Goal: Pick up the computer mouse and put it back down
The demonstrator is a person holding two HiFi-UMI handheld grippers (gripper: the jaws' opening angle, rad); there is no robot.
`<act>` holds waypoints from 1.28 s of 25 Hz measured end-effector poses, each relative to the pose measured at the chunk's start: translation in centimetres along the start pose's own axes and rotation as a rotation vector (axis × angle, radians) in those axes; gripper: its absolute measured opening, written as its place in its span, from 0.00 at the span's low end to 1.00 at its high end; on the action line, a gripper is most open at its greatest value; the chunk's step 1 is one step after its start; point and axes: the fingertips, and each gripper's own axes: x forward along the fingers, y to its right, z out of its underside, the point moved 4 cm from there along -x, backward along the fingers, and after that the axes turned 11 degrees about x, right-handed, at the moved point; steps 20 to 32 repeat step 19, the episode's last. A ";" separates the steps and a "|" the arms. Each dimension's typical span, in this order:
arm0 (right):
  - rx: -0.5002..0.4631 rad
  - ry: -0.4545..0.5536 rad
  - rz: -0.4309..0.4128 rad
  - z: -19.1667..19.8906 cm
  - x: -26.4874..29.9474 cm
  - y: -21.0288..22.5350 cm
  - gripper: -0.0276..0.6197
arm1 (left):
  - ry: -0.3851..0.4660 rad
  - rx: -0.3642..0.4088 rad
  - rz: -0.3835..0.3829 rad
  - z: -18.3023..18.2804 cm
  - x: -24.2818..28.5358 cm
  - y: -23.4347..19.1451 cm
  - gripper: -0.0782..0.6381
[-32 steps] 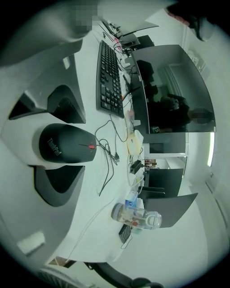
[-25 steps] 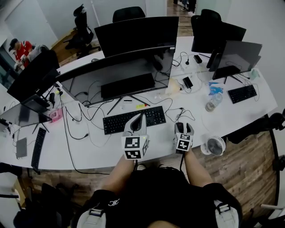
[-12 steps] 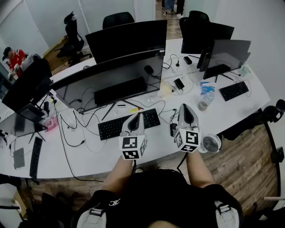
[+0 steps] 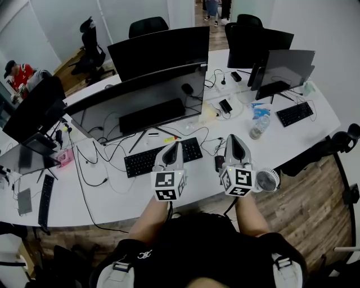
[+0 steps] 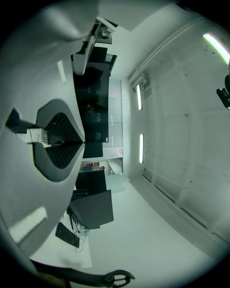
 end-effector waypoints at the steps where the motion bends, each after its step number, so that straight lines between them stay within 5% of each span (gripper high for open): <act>1: 0.002 0.001 -0.004 0.0 0.0 -0.1 0.05 | 0.000 0.000 0.000 0.0 0.0 0.0 0.18; 32: -0.021 0.019 -0.024 -0.5 -0.6 -1.1 0.05 | 0.012 0.000 0.006 -0.4 -0.8 0.4 0.18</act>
